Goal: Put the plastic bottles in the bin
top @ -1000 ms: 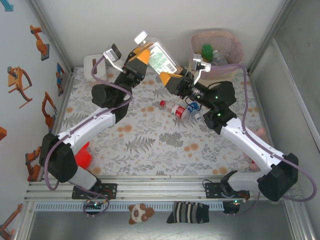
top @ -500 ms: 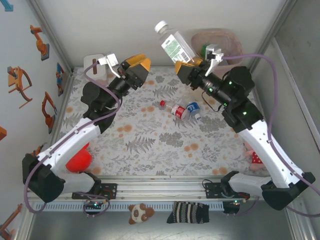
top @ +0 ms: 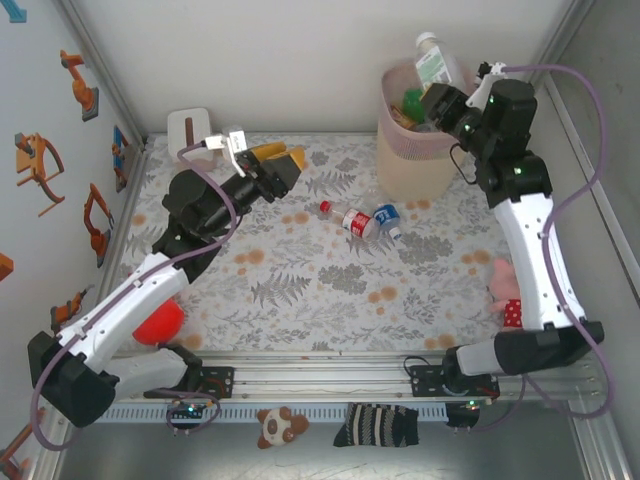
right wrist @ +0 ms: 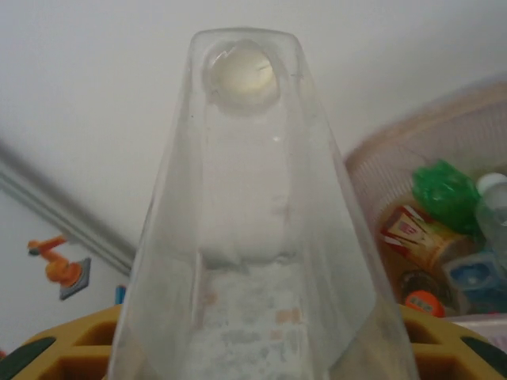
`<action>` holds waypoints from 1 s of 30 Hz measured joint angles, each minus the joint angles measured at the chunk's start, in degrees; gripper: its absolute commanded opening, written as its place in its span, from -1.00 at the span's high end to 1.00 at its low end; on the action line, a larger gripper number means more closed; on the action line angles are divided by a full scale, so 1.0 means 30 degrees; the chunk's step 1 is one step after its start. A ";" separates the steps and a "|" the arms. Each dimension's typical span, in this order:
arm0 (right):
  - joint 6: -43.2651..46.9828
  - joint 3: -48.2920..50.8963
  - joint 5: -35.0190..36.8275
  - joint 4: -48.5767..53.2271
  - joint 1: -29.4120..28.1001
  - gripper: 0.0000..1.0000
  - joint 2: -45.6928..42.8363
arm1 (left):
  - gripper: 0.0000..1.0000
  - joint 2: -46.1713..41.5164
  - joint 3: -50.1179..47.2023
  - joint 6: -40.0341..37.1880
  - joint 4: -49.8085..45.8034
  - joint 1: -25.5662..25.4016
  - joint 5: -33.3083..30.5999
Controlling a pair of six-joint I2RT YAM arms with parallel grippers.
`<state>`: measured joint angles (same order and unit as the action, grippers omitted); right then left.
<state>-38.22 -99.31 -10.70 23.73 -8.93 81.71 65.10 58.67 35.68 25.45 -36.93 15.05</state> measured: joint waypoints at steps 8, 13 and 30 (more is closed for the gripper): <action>-0.5355 -0.4306 0.0896 0.2222 0.1858 0.64 0.4707 | -0.60 -0.1151 -0.0364 -0.0335 -0.0991 0.0000 -0.0561; -0.8488 -0.6207 0.1020 0.3228 0.2696 0.62 0.6907 | -0.61 -0.1472 -0.0721 -0.0481 -0.1246 0.0000 -0.0882; -1.3129 -1.0207 -0.1086 0.3453 0.3286 0.28 1.2692 | -0.64 -0.2004 -0.1494 -0.0627 -0.2091 0.0000 -0.2033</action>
<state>-77.60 -129.93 -13.96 34.09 0.93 119.79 59.09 54.19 33.80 19.18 -36.93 8.95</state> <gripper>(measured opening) 0.455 0.816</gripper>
